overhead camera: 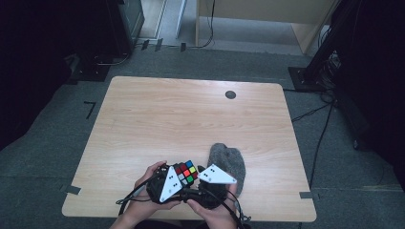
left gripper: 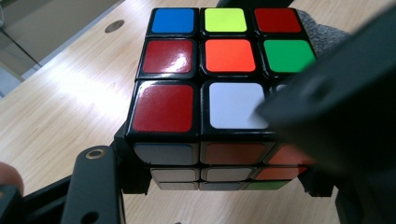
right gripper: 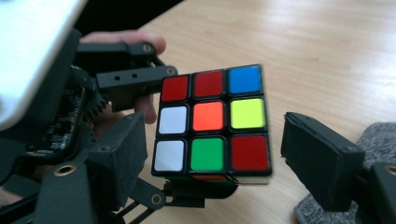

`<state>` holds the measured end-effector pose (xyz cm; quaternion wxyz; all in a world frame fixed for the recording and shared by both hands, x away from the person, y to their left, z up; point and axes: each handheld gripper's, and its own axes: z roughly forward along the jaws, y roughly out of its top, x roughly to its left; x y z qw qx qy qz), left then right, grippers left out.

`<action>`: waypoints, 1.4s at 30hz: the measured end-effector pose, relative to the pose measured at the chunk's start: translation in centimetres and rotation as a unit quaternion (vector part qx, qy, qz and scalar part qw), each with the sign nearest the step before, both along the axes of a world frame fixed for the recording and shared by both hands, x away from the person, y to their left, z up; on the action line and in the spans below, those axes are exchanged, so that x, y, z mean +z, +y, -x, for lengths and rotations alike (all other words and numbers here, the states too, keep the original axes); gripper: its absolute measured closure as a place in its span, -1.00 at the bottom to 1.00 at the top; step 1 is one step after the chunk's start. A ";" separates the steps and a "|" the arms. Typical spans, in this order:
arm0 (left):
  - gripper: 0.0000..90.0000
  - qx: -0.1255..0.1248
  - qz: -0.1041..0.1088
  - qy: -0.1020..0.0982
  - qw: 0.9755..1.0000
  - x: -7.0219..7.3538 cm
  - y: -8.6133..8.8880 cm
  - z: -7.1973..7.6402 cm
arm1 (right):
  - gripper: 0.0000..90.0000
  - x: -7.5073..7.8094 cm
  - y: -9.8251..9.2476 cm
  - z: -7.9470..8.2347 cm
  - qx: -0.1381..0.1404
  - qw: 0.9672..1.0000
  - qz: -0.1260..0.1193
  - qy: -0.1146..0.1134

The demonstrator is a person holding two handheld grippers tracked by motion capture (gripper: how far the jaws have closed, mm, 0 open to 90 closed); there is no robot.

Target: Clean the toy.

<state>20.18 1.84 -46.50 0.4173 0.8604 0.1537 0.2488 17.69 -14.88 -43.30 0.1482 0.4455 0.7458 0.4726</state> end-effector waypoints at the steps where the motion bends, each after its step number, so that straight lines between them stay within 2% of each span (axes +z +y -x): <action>1: -0.24 0.000 0.000 0.000 1.000 0.0 0.0 0.0 | -0.49 0.0 0.0 0.0 0.000 1.000 0.000 0.000; 2: -0.24 -0.003 0.000 -0.002 1.000 0.0 -0.1 0.1 | -0.46 -0.2 0.2 -0.1 -0.001 1.000 0.017 0.009; 4: -0.24 -0.008 0.003 -0.007 1.000 0.2 -0.1 0.3 | -0.41 -0.3 0.3 -0.2 -0.004 1.000 0.022 0.016; 7: -0.25 -0.014 0.014 -0.011 1.000 0.2 0.2 0.3 | -0.38 -0.3 -0.1 -0.3 0.005 1.000 0.006 0.019; 9: -0.27 -0.011 0.020 -0.013 1.000 0.3 0.3 0.2 | -0.25 -0.1 -0.5 -0.2 0.003 1.000 -0.007 0.017; 11: -0.27 -0.015 0.026 -0.017 0.999 0.3 0.4 0.3 | -0.24 -0.2 -1.1 -0.5 0.006 0.999 -0.039 0.036; 13: -0.28 -0.021 0.032 -0.017 0.999 0.3 0.5 0.4 | -0.24 -0.5 -1.9 -0.9 0.011 0.995 -0.084 0.061; 15: -0.28 -0.027 0.038 -0.017 0.999 0.4 0.6 0.4 | -0.24 -0.8 -2.7 -1.3 0.019 0.988 -0.126 0.088; 18: -0.29 -0.036 0.048 -0.020 0.998 0.5 0.9 0.3 | -0.24 -1.0 -3.4 -1.7 0.023 0.979 -0.168 0.115; 19: -0.29 -0.036 0.048 -0.020 0.998 0.5 0.9 0.3 | -0.24 -1.0 -3.4 -1.7 0.023 0.979 -0.168 0.115; 20: -0.30 -0.039 0.052 -0.023 0.998 0.4 1.0 0.3 | -0.24 -1.0 -3.8 -1.9 0.024 0.974 -0.189 0.125; 23: -0.30 -0.047 0.055 -0.031 0.997 0.3 1.4 0.2 | -0.24 -0.9 -4.3 -1.9 0.022 0.970 -0.203 0.129; 29: -0.31 -0.047 0.063 -0.029 0.997 0.3 1.7 0.0 | -0.23 -0.6 -5.0 -1.8 0.006 0.970 -0.211 0.119; 31: -0.32 -0.048 0.071 -0.031 0.996 0.4 1.7 0.1 | -0.23 -0.7 -5.1 -1.9 0.007 0.968 -0.217 0.123; 36: -0.29 -0.052 0.071 -0.034 0.995 0.3 1.8 0.2 | -0.23 -0.9 -5.0 -2.0 0.014 0.965 -0.227 0.128; 37: -0.29 -0.054 0.079 -0.034 0.995 0.3 1.8 0.2 | -0.23 -0.9 -5.0 -2.0 0.014 0.965 -0.227 0.128; 38: -0.26 -0.056 0.082 -0.035 0.994 0.4 2.0 0.2 | -0.24 -0.9 -5.2 -2.0 0.018 0.962 -0.238 0.132; 39: -0.23 -0.058 0.087 -0.041 0.994 0.6 2.1 0.4 | -0.24 -0.9 -5.2 -2.1 0.019 0.962 -0.240 0.130; 42: -0.23 -0.055 0.085 -0.043 0.994 0.7 2.1 0.5 | -0.24 -0.9 -5.3 -2.3 0.030 0.961 -0.242 0.130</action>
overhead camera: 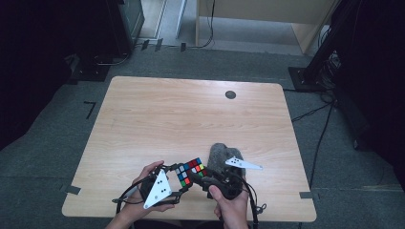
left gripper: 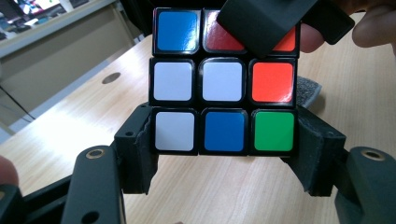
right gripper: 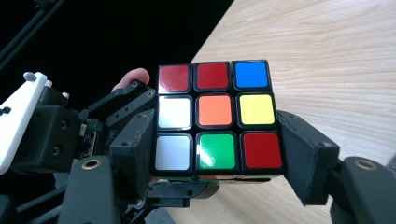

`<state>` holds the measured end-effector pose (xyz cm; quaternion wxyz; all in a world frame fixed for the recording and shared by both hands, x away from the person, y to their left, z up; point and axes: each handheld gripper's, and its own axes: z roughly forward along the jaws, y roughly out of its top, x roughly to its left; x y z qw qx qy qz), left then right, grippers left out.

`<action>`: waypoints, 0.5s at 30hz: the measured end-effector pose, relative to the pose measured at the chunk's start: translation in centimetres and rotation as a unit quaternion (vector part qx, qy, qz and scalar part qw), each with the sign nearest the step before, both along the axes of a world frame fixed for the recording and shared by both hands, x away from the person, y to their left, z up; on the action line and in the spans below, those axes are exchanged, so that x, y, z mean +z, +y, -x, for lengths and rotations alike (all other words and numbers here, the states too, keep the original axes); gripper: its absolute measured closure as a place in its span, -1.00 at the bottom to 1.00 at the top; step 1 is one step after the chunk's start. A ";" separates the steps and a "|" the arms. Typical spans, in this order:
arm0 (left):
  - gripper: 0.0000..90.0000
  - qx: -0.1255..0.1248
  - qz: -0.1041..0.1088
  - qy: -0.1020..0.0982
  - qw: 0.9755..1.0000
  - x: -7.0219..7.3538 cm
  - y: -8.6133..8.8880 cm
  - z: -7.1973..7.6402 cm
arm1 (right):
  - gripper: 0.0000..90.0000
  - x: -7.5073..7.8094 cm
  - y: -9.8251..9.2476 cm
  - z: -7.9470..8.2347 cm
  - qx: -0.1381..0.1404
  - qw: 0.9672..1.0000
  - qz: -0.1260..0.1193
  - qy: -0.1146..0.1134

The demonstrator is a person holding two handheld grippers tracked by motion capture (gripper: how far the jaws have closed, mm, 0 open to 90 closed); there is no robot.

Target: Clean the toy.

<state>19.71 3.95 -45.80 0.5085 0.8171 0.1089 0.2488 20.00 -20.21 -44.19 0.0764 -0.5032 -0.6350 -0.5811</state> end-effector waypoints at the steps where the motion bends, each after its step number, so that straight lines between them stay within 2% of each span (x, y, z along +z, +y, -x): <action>1: -0.23 -0.001 -0.002 0.001 1.000 0.1 0.0 0.0 | -0.25 0.1 -0.1 -0.1 0.007 1.000 0.005 -0.003; 3: -0.23 0.000 0.003 0.001 1.000 0.1 0.1 0.0 | -0.26 0.1 -0.1 -0.2 0.013 1.000 0.002 -0.003; 9: -0.22 -0.001 0.000 -0.007 1.000 0.4 0.2 0.1 | -0.33 0.1 -0.6 -0.4 0.014 1.000 -0.009 0.001; 11: -0.22 0.003 -0.005 -0.008 1.000 0.3 0.2 0.0 | -0.34 0.1 -0.7 -0.4 0.011 1.000 -0.002 -0.002; 15: -0.22 0.014 -0.012 -0.004 1.000 0.2 0.5 -0.3 | -0.39 0.5 -1.0 -0.2 -0.012 0.999 0.025 -0.029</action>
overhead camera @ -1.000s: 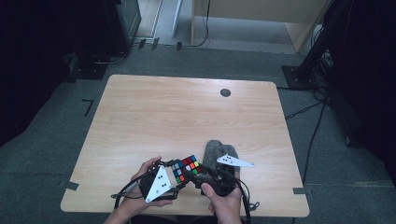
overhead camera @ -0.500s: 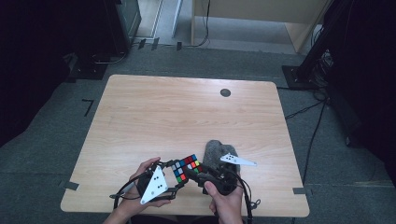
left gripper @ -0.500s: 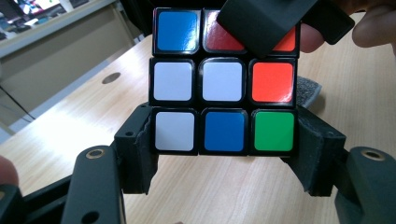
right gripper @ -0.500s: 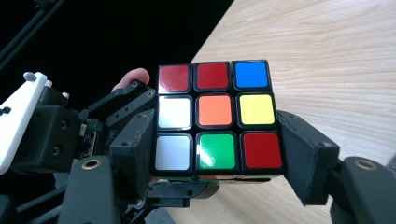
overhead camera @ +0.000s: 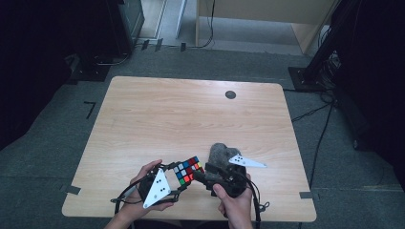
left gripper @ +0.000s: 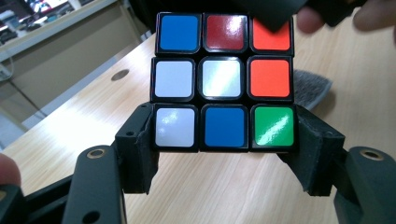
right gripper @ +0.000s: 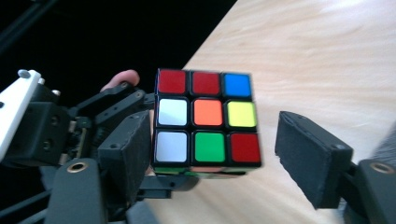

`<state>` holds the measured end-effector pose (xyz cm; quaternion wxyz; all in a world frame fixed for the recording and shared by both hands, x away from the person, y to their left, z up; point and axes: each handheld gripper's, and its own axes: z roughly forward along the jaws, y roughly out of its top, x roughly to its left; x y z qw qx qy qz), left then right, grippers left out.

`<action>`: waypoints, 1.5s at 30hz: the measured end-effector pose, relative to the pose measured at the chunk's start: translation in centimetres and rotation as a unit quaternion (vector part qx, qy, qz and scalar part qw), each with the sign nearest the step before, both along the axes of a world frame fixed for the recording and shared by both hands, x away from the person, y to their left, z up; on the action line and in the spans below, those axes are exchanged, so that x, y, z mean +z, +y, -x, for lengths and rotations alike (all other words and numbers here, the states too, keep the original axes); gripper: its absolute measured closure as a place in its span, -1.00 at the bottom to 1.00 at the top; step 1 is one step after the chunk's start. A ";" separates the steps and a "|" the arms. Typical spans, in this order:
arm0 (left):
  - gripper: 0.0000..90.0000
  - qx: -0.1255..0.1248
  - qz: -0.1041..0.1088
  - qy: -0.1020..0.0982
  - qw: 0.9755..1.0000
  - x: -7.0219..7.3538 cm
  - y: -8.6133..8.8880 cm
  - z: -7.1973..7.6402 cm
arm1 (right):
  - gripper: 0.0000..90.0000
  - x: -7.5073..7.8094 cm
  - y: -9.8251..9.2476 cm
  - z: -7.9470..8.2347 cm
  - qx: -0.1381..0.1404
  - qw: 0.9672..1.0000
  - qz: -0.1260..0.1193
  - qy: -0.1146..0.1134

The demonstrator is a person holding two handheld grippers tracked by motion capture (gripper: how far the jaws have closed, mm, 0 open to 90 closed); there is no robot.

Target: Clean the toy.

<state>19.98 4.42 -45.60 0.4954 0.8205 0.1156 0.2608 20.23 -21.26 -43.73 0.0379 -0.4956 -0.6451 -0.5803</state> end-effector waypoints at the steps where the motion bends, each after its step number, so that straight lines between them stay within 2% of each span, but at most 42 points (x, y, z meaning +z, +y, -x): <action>1: -0.22 0.000 0.000 0.001 1.000 0.0 0.0 0.0 | -0.39 0.1 -0.1 0.0 -0.005 1.000 0.000 -0.003; 6: -0.22 -0.001 -0.004 -0.004 1.000 0.1 -0.2 0.2 | -0.41 0.4 0.3 0.4 -0.016 0.999 0.044 -0.024; 10: -0.22 0.007 -0.011 -0.002 1.000 -0.1 0.0 -0.1 | -0.37 0.5 0.1 0.3 -0.028 0.998 0.054 -0.032; 11: -0.22 0.010 -0.004 0.006 1.000 0.1 0.4 -0.4 | -0.26 0.6 -0.6 0.3 -0.072 0.992 0.093 -0.038; 13: -0.22 0.021 -0.010 0.018 1.000 0.0 0.7 -0.9 | -0.26 0.5 -1.8 0.1 -0.098 0.987 0.114 -0.053; 14: -0.22 0.029 -0.012 0.024 0.999 -0.1 0.9 -1.1 | -0.26 0.4 -2.2 0.0 -0.111 0.982 0.138 -0.066; 15: -0.22 0.029 -0.012 0.024 0.999 -0.1 0.9 -1.1 | -0.26 0.4 -2.2 0.0 -0.111 0.982 0.138 -0.066; 16: -0.22 0.038 -0.012 0.042 0.998 -0.3 1.1 -1.6 | -0.30 -0.4 -2.6 -0.4 -0.132 0.962 0.222 -0.093; 17: -0.22 0.038 -0.012 0.042 0.998 -0.3 1.1 -1.6 | -0.33 -0.8 -2.6 -0.6 -0.131 0.956 0.244 -0.095; 18: -0.22 0.043 -0.007 0.052 0.998 -0.4 1.2 -1.8 | -0.39 -1.4 -2.5 -1.0 -0.124 0.953 0.262 -0.087; 19: -0.22 0.043 -0.007 0.052 0.998 -0.4 1.2 -1.8 | -0.41 -2.1 -2.4 -1.4 -0.115 0.953 0.270 -0.075; 20: -0.22 0.043 0.000 0.062 0.997 -0.4 1.2 -1.9 | -0.40 -2.8 -2.3 -1.7 -0.109 0.952 0.277 -0.064; 21: -0.22 0.043 0.000 0.062 0.997 -0.4 1.2 -1.9 | -0.40 -3.6 -2.1 -1.9 -0.106 0.950 0.289 -0.056; 23: -0.22 0.044 0.008 0.071 0.997 -0.3 1.3 -2.0 | -0.33 -5.1 -1.8 -2.4 -0.102 0.936 0.334 -0.046; 24: -0.22 0.044 0.008 0.071 0.997 -0.3 1.3 -2.0 | -0.28 -5.8 -1.7 -2.6 -0.098 0.932 0.346 -0.034; 25: -0.22 0.046 0.014 0.081 0.996 -0.3 1.4 -2.2 | -0.17 -6.4 -1.7 -2.8 -0.090 0.934 0.346 -0.020; 26: -0.22 0.047 0.016 0.084 0.995 -0.3 1.5 -2.2 | 0.00 -6.9 -1.7 -3.0 -0.084 0.934 0.348 -0.008; 27: -0.22 0.049 0.015 0.086 0.995 -0.3 1.5 -2.3 | 0.10 -7.3 -1.8 -3.0 -0.083 0.935 0.345 -0.003; 28: -0.22 0.049 0.014 0.088 0.995 -0.3 1.5 -2.4 | 0.39 -7.4 -1.9 -2.9 -0.086 0.937 0.338 -0.007; 29: -0.22 0.049 0.014 0.088 0.995 -0.3 1.5 -2.4 | 0.39 -7.4 -1.9 -2.9 -0.086 0.937 0.338 -0.007; 30: -0.22 0.049 0.012 0.092 0.995 -0.4 1.5 -2.4 | 0.72 -7.0 -2.0 -2.8 -0.078 0.942 0.327 0.000; 31: -0.22 0.047 0.007 0.091 0.995 -0.4 1.5 -2.4 | 0.76 -6.7 -2.2 -2.6 -0.077 0.948 0.308 0.000; 32: -0.22 0.046 0.003 0.088 0.995 -0.5 1.4 -2.3 | 0.78 -6.3 -2.4 -2.4 -0.075 0.958 0.275 -0.003; 33: -0.22 0.046 0.003 0.088 0.995 -0.5 1.4 -2.3 | 0.78 -6.3 -2.4 -2.4 -0.075 0.958 0.275 -0.003; 34: -0.22 0.044 -0.015 0.075 0.996 -0.7 1.1 -2.1 | 0.79 -4.8 -2.6 -1.8 -0.064 0.978 0.196 -0.027; 35: -0.22 0.041 -0.025 0.070 0.996 -0.8 0.9 -2.0 | 0.79 -3.8 -2.5 -1.3 -0.060 0.982 0.171 -0.049; 36: -0.22 0.036 -0.029 0.071 0.996 -0.8 0.7 -1.9 | 0.79 -2.6 -2.2 -0.8 -0.050 0.984 0.158 -0.073; 38: -0.22 0.027 -0.024 0.074 0.997 -0.9 0.4 -1.7 | 0.79 -0.9 -1.2 0.1 -0.029 0.982 0.148 -0.111; 39: -0.22 0.025 -0.020 0.076 0.997 -0.8 0.3 -1.7 | 0.78 -0.5 -0.7 0.4 -0.019 0.980 0.154 -0.122; 41: -0.22 0.023 -0.013 0.082 0.996 -0.6 0.4 -1.7 | 0.78 -0.3 0.1 0.9 0.002 0.974 0.174 -0.143; 42: -0.22 0.027 -0.011 0.085 0.996 -0.5 0.5 -1.7 | 0.78 -0.5 0.2 1.0 0.010 0.973 0.173 -0.151; 44: -0.22 0.039 -0.001 0.099 0.994 -0.3 0.8 -2.1 | 0.78 -0.7 0.0 1.1 0.026 0.975 0.155 -0.154; 45: -0.22 0.048 0.010 0.111 0.993 -0.2 1.1 -2.3 | 0.78 -0.8 -0.2 1.0 0.039 0.977 0.145 -0.154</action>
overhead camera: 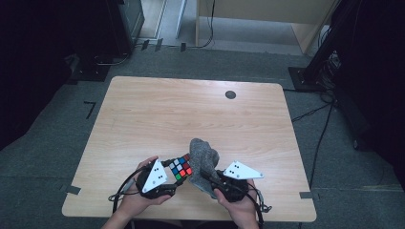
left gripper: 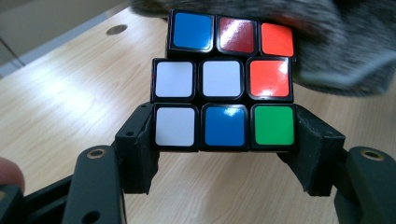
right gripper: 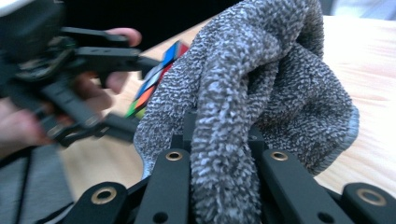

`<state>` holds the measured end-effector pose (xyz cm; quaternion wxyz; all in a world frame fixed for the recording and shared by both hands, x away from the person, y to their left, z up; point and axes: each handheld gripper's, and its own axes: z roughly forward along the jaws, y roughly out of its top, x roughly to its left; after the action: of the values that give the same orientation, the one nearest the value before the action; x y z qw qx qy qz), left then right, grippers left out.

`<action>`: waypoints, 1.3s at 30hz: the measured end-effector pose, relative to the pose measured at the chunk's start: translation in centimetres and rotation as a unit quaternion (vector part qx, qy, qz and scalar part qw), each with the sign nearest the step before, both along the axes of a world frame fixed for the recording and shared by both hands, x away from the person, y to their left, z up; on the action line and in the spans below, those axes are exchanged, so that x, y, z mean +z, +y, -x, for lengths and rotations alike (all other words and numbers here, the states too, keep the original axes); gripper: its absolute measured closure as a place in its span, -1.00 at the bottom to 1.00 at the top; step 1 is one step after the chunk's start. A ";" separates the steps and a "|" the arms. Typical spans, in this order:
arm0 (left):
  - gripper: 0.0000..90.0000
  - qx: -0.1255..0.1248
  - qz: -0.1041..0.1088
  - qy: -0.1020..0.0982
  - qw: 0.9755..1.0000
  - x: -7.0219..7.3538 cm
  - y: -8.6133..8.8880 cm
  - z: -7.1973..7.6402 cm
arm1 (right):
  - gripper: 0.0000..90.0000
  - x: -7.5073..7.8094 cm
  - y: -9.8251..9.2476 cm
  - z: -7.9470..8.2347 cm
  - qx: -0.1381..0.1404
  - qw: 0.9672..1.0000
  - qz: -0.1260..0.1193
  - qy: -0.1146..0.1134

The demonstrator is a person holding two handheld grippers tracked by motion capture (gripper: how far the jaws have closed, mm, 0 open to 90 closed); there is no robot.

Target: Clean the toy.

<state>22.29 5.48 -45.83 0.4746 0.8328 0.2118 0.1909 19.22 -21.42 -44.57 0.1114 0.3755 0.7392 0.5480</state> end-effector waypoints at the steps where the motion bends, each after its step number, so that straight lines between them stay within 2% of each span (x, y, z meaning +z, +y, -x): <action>1: -0.22 0.008 0.007 0.011 1.000 0.1 0.3 -0.3 | 0.78 -0.1 0.0 0.0 0.015 1.000 -0.001 0.003; 4: -0.22 0.021 0.017 0.020 0.999 0.2 0.6 -0.6 | 0.79 -0.1 0.6 0.1 0.038 0.999 0.016 -0.001; 8: -0.22 0.013 0.014 0.018 1.000 0.1 0.2 -0.3 | 0.79 -0.3 1.5 0.3 0.052 0.999 0.016 -0.002; 10: -0.22 0.011 -0.005 0.004 1.000 0.1 -0.3 0.1 | 0.79 -0.3 2.0 0.6 0.058 0.998 0.016 -0.009; 14: -0.22 0.004 -0.019 -0.009 1.000 0.0 -0.9 0.6 | 0.79 0.0 2.3 0.9 0.063 0.998 0.013 -0.019; 15: -0.22 0.008 -0.029 -0.021 0.999 0.0 -1.1 0.7 | 0.79 0.2 2.5 1.1 0.067 0.997 0.016 -0.023; 18: -0.22 0.011 -0.028 -0.021 0.999 0.0 -0.9 0.5 | 0.78 0.3 2.4 1.1 0.067 0.997 0.020 -0.028; 21: -0.22 0.016 -0.039 -0.029 0.999 -0.1 -0.7 0.4 | 0.77 0.7 1.7 1.1 0.063 0.997 0.012 -0.032; 22: -0.22 0.014 -0.042 -0.033 0.998 -0.2 -0.7 0.5 | 0.77 1.0 1.3 1.1 0.056 0.998 0.001 -0.035; 23: -0.22 0.008 -0.045 -0.041 0.998 -0.2 -0.7 0.6 | 0.76 1.4 0.9 1.0 0.046 0.998 -0.013 -0.037; 24: -0.22 0.005 -0.046 -0.050 0.998 -0.2 -0.8 0.8 | 0.76 1.8 0.4 0.9 0.019 0.999 -0.030 -0.035; 25: -0.22 0.005 -0.046 -0.050 0.998 -0.2 -0.8 0.8 | 0.76 1.8 0.4 0.8 0.011 0.999 -0.023 -0.032; 27: -0.22 0.007 -0.021 -0.032 0.999 0.1 -0.7 0.5 | 0.74 1.4 0.5 0.6 0.002 1.000 0.008 -0.030; 29: -0.22 0.009 0.008 -0.005 1.000 0.4 -0.1 0.1 | 0.72 0.6 0.6 0.2 -0.005 0.999 0.041 -0.015; 31: -0.22 0.015 0.022 0.010 1.000 0.4 0.3 -0.2 | 0.72 -0.1 0.5 -0.2 -0.017 0.999 0.034 0.009; 33: -0.22 0.017 0.027 0.016 0.999 0.5 0.5 -0.3 | 0.71 -0.5 0.5 -0.4 -0.021 0.999 0.023 0.022; 36: -0.22 0.012 0.040 0.025 0.999 0.7 0.3 -0.2 | 0.66 -0.3 0.9 -0.3 -0.009 1.000 0.002 0.025; 38: -0.22 0.012 0.039 0.024 0.999 0.7 0.2 -0.1 | 0.66 -0.3 1.1 -0.2 -0.012 1.000 0.006 0.024; 39: -0.22 0.003 0.037 0.020 0.999 0.8 0.2 0.0 | 0.68 -0.5 1.4 -0.1 -0.024 0.999 0.015 0.023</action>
<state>22.27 5.68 -45.05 0.5005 0.8174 0.2305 0.1679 19.35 -20.06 -45.08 0.1125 0.4039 0.7405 0.5253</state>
